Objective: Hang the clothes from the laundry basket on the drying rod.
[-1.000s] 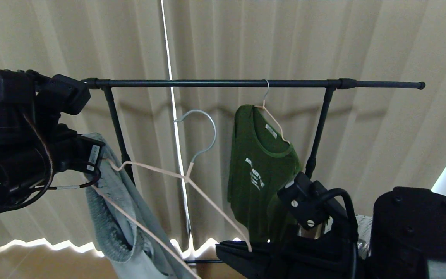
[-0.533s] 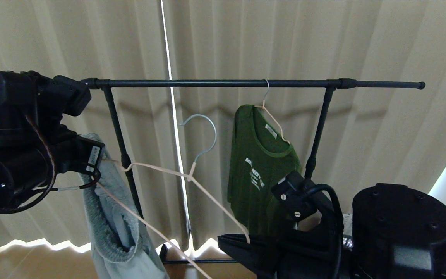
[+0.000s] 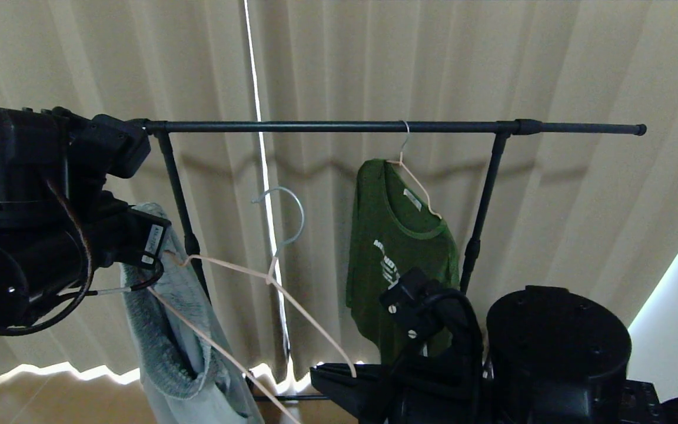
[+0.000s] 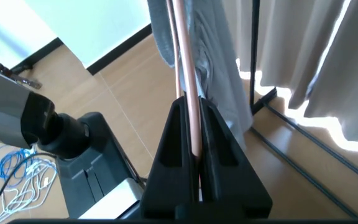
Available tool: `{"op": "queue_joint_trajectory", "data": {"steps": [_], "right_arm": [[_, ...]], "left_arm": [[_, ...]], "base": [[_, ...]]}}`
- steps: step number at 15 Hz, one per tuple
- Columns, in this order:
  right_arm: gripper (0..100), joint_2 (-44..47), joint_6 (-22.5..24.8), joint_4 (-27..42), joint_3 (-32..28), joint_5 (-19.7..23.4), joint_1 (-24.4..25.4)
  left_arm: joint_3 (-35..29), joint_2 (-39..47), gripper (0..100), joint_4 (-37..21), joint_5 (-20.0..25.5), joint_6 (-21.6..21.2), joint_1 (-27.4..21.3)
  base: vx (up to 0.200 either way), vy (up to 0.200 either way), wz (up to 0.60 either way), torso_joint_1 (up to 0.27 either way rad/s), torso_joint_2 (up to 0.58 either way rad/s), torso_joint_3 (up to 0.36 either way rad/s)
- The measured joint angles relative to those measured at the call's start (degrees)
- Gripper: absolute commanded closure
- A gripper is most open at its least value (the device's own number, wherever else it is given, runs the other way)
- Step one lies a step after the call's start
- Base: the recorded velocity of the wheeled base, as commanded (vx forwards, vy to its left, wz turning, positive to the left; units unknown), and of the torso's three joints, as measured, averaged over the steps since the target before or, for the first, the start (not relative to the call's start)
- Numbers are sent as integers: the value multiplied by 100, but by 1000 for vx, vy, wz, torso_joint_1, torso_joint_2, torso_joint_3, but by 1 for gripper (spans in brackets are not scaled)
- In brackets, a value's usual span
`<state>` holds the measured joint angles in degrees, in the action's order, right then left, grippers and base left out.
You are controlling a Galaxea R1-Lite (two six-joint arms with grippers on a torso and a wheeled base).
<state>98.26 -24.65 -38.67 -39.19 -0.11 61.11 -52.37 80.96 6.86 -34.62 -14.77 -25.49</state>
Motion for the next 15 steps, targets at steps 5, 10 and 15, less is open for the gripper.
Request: {"op": "queue_joint_trajectory", "data": {"steps": [5,10,15], "right_arm": [[100,369,-211,5,-102,-246,-11],[100,549,-277,33,-123,-279,-233],[100,354,-279,74,129,-363,-257]], "left_arm": [[6,-56,100,-29,-9,-20,0],[168,-271,100,-24,-6,-222,127],[439,-541,100,-27,68,-1176,212]], "base": [[0,0,0,0,0,0],[0,0,0,0,0,0],[0,0,0,0,0,0]]}}
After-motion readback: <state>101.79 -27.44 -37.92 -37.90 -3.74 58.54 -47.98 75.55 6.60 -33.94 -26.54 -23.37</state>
